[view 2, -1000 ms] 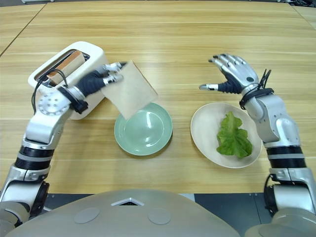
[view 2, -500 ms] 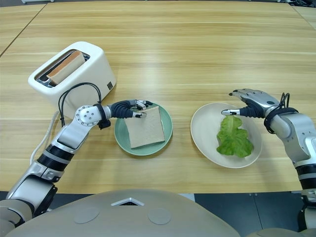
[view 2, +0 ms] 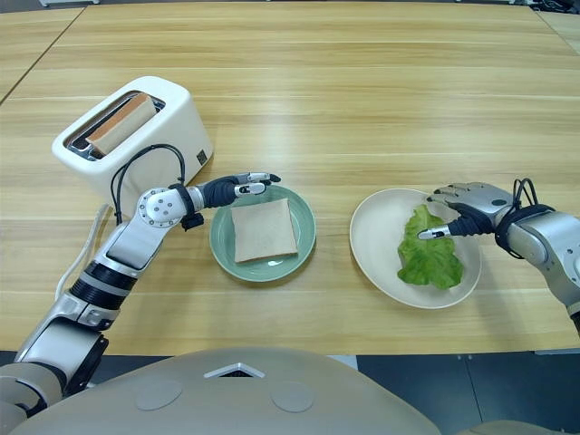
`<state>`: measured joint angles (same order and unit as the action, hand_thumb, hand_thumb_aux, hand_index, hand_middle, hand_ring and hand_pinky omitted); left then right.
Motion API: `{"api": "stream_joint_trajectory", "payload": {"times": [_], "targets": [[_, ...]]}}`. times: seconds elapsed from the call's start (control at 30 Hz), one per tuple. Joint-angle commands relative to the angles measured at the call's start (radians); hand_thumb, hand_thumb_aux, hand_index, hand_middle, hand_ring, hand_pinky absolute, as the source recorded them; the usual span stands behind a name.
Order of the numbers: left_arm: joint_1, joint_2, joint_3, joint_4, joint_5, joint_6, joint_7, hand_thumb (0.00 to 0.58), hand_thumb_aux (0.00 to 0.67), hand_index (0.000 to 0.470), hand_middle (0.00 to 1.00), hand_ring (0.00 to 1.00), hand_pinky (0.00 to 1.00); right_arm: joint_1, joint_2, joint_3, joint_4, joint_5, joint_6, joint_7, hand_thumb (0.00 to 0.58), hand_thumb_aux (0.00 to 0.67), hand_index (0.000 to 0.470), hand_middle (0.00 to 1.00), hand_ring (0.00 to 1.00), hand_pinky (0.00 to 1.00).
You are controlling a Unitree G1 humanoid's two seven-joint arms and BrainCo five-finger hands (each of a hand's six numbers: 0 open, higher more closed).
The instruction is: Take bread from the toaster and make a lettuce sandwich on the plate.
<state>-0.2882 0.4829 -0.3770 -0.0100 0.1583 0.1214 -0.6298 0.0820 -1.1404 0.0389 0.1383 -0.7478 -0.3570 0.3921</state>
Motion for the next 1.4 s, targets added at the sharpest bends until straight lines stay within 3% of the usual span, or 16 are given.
{"api": "stream_joint_trajectory", "payload": {"times": [0.03, 0.17, 0.3, 0.33, 0.37, 0.43, 0.47, 0.57, 1.0, 1.03, 1.07, 1.1, 1.17, 1.23, 1.33, 1.4], "targets": [[-0.008, 0.001, 0.007, 0.021, 0.027, 0.007, 0.0, 0.0, 0.0, 0.0, 0.0, 0.0, 0.0, -0.017, 0.033, 0.052, 0.064, 0.0, -0.026, -0.018, 0.018, 0.011, 0.007, 0.0, 0.0, 0.0], [-0.013, 0.007, 0.021, -0.003, 0.029, 0.016, -0.006, 0.0, 0.0, 0.0, 0.0, 0.0, 0.0, -0.016, 0.026, 0.07, 0.094, -0.002, -0.036, -0.029, 0.062, 0.037, 0.026, 0.0, 0.0, 0.0], [-0.016, 0.017, 0.044, -0.025, 0.025, 0.027, -0.007, 0.0, 0.0, 0.0, 0.0, 0.0, 0.0, -0.026, 0.023, 0.087, 0.107, -0.013, -0.044, -0.033, 0.227, 0.147, 0.103, 0.0, 0.0, 0.0], [-0.014, 0.02, 0.049, -0.031, 0.025, 0.029, -0.009, 0.0, 0.0, 0.0, 0.0, 0.0, 0.0, -0.028, 0.023, 0.092, 0.107, -0.016, -0.046, -0.034, 0.31, 0.213, 0.149, 0.0, 0.0, 0.0], [-0.012, 0.024, 0.054, -0.038, 0.024, 0.032, -0.01, 0.0, 0.0, 0.0, 0.0, 0.0, 0.0, -0.029, 0.023, 0.099, 0.103, -0.019, -0.049, -0.036, 0.462, 0.368, 0.258, 0.0, 0.0, 0.0], [-0.012, 0.03, 0.062, -0.053, 0.022, 0.037, -0.014, 0.0, 0.0, 0.0, 0.0, 0.0, 0.0, -0.032, 0.024, 0.11, 0.09, -0.022, -0.058, -0.045, 0.532, 0.478, 0.335, 0.0, 0.0, 0.0], [-0.012, 0.031, 0.065, -0.057, 0.022, 0.039, -0.014, 0.0, 0.0, 0.0, 0.0, 0.0, 0.0, -0.034, 0.025, 0.115, 0.083, -0.025, -0.061, -0.049, 0.545, 0.504, 0.354, 0.0, 0.0, 0.0], [-0.018, 0.024, 0.066, -0.056, 0.026, 0.041, -0.017, 0.0, 0.0, 0.0, 0.0, 0.0, 0.0, -0.048, 0.034, 0.129, 0.059, -0.043, -0.072, -0.072, 0.58, 0.67, 0.47, 0.0, 0.0, 0.0], [-0.058, 0.006, 0.055, -0.011, 0.042, 0.031, -0.012, 0.0, 0.0, 0.0, 0.0, 0.0, 0.0, -0.051, -0.007, 0.043, -0.018, -0.022, -0.089, -0.171, 0.58, 0.67, 0.47, 0.0, 0.0, 0.0], [-0.059, 0.006, 0.055, -0.009, 0.042, 0.03, -0.011, 0.0, 0.0, 0.0, 0.0, 0.0, 0.0, -0.043, -0.016, 0.026, -0.031, -0.016, -0.09, -0.168, 0.569, 0.578, 0.405, 0.0, 0.0, 0.0], [-0.062, 0.006, 0.055, -0.005, 0.042, 0.028, -0.011, 0.0, 0.0, 0.0, 0.0, 0.0, 0.0, -0.033, -0.027, 0.007, -0.045, -0.008, -0.092, -0.163, 0.505, 0.428, 0.3, 0.0, 0.0, 0.0], [-0.066, 0.004, 0.055, 0.0, 0.043, 0.026, -0.01, 0.0, 0.0, 0.0, 0.0, 0.0, 0.0, -0.023, -0.037, -0.008, -0.057, -0.002, -0.095, -0.157, 0.46, 0.365, 0.256, 0.0, 0.0, 0.0], [-0.07, 0.001, 0.056, 0.008, 0.047, 0.023, -0.01, 0.0, 0.0, 0.0, 0.0, 0.0, 0.0, 0.0, -0.055, -0.027, -0.083, 0.01, -0.108, -0.137, 0.413, 0.31, 0.217, 0.0, 0.0, 0.0], [-0.075, -0.001, 0.056, 0.014, 0.05, 0.02, -0.01, 0.0, 0.0, 0.0, 0.0, 0.0, 0.0, 0.028, -0.069, -0.022, -0.115, 0.021, -0.128, -0.099, 0.22, 0.142, 0.1, 0.0, 0.0, 0.0], [-0.08, -0.003, 0.056, 0.017, 0.054, 0.016, -0.012, 0.0, 0.0, 0.0, 0.0, 0.0, 0.0, 0.052, -0.067, 0.004, -0.147, 0.009, -0.147, -0.048, 0.092, 0.055, 0.039, 0.0, 0.0, 0.0], [-0.082, -0.003, 0.058, 0.015, 0.054, 0.016, -0.013, 0.0, 0.0, 0.0, 0.0, 0.0, 0.0, 0.064, -0.057, 0.032, -0.154, -0.011, -0.154, -0.021, 0.104, 0.063, 0.044, 0.0, 0.0, 0.0]]}}
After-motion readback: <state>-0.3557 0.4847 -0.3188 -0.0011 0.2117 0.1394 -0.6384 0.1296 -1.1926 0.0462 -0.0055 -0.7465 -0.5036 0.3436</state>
